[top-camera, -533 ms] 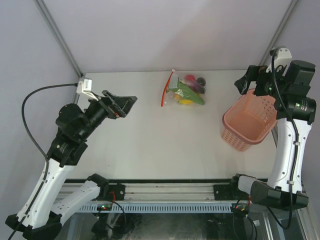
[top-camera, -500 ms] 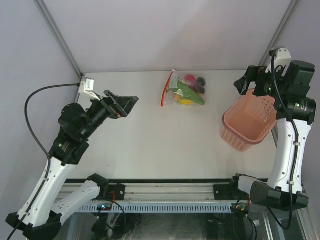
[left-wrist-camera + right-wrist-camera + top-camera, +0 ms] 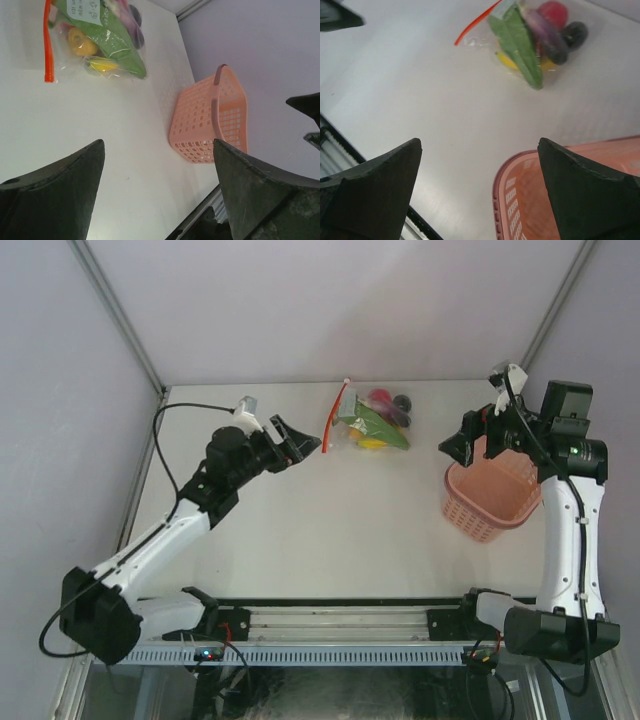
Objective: Open the zip-top bag and remove the fake food
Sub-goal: Pick up the zipper food storage bag at the center of the board.
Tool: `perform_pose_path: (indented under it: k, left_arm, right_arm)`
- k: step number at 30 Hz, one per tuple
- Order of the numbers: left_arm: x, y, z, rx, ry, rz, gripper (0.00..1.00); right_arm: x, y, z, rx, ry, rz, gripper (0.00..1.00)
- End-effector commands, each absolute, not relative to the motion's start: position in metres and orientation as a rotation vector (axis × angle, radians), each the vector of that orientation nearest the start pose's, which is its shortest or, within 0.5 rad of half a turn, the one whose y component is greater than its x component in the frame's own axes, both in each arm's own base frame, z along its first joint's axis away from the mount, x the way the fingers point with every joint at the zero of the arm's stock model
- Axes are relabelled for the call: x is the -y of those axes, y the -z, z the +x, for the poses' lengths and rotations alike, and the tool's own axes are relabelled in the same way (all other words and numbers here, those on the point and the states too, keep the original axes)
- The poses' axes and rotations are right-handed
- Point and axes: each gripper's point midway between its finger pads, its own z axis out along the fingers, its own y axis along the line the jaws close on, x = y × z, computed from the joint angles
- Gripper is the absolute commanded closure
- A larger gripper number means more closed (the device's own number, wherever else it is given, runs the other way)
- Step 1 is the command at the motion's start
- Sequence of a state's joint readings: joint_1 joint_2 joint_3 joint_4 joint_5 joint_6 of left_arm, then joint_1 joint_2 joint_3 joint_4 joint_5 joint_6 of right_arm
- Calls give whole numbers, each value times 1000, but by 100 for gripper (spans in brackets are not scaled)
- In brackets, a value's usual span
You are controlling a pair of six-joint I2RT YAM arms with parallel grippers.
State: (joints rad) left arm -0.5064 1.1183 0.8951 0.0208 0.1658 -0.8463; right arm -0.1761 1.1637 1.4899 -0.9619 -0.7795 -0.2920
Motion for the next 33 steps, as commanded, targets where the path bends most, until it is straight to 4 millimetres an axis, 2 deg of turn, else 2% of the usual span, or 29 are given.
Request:
perform_pose_path:
  k: [1, 13, 15, 19, 25, 29, 30, 33]
  left_arm:
    - [265, -288, 331, -1821, 1216, -192, 8]
    - [320, -253, 390, -1896, 1307, -138, 5]
    - [326, -249, 399, -1909, 1314, -135, 1]
    - [334, -236, 417, -1934, 1302, -147, 0]
    - [336, -216, 444, -2000, 1255, -181, 0]
    - [336, -191, 459, -2105, 1139, -183, 1]
    - [323, -185, 472, -2124, 1074, -207, 1]
    - [300, -176, 490, -2153, 921, -204, 2]
  right_arm:
    - [-94, -337, 274, -1859, -738, -752, 1]
    - [-120, -320, 289, -1913, -906, -793, 1]
    - [-123, -317, 291, -1925, -923, -786, 1]
    - [-125, -312, 297, -1949, -932, -770, 1]
    - [-123, -306, 310, -1988, -923, -747, 1]
    - [-124, -302, 316, -2002, -940, -741, 1]
    - [-124, -302, 317, -2005, -944, -741, 1]
    - [-125, -300, 321, -2014, -955, -739, 2]
